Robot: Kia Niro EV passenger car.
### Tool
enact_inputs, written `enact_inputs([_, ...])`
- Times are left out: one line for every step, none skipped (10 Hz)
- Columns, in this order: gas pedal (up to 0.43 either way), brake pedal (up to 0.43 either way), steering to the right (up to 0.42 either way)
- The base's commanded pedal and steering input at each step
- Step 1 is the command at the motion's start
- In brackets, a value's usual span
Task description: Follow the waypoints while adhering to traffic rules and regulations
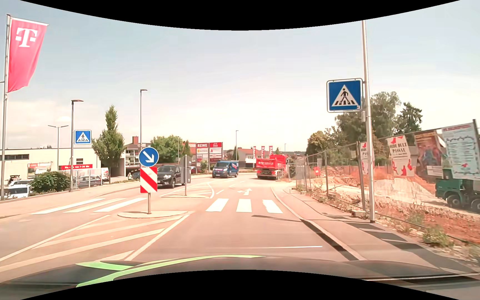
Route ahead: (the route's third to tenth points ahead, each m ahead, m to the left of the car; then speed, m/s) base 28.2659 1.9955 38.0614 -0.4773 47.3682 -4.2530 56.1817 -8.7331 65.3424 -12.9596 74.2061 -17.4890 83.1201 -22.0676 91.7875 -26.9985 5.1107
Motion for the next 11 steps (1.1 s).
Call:
enact_inputs([0.028, 0.0, 0.016])
enact_inputs([0.028, 0.0, 0.016])
enact_inputs([0.008, 0.0, 0.016])
enact_inputs([0.008, 0.0, 0.016])
enact_inputs([0.0, 0.0, 0.016])
enact_inputs([0.0, 0.0, 0.016])
enact_inputs([0.0, 0.0, 0.016])
enact_inputs([0.0, 0.0, 0.015])
enact_inputs([0.0, 0.0, 0.015])
enact_inputs([0.0, 0.0, 0.014])
enact_inputs([0.0, 0.0, 0.014])
